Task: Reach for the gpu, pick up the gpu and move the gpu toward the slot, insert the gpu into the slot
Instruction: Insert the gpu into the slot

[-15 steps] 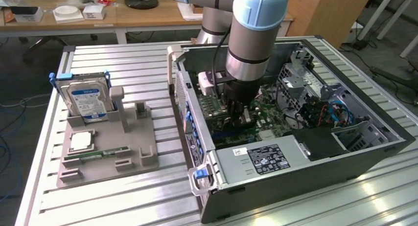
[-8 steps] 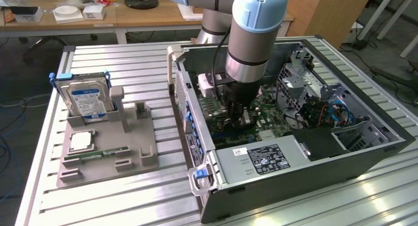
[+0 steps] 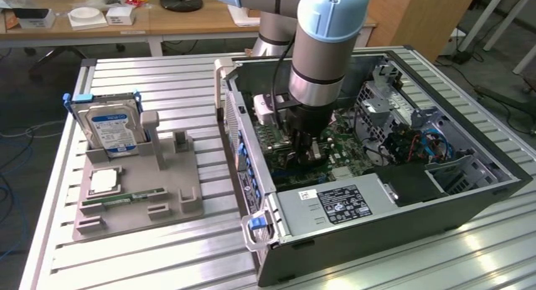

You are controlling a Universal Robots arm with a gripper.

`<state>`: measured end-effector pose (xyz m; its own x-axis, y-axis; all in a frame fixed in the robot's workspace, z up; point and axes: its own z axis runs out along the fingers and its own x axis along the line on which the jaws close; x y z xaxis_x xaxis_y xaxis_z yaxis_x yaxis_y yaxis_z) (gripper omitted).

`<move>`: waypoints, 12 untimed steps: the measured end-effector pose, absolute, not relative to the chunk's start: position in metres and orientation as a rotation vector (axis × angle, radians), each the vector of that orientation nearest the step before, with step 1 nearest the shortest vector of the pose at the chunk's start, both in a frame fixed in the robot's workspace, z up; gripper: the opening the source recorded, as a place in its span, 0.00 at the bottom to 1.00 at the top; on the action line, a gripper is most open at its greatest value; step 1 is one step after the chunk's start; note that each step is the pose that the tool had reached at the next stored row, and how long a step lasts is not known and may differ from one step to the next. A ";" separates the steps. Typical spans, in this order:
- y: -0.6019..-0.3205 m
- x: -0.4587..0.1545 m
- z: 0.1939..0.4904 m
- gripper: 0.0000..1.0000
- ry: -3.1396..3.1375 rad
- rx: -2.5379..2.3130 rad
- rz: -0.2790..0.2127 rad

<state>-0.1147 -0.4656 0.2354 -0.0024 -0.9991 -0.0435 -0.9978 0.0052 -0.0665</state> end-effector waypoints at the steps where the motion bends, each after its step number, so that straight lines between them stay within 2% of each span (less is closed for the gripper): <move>1: -0.466 -0.115 0.235 0.26 2.170 -2.162 -0.025; 12: -0.466 -0.115 0.233 0.26 2.171 -2.162 -0.025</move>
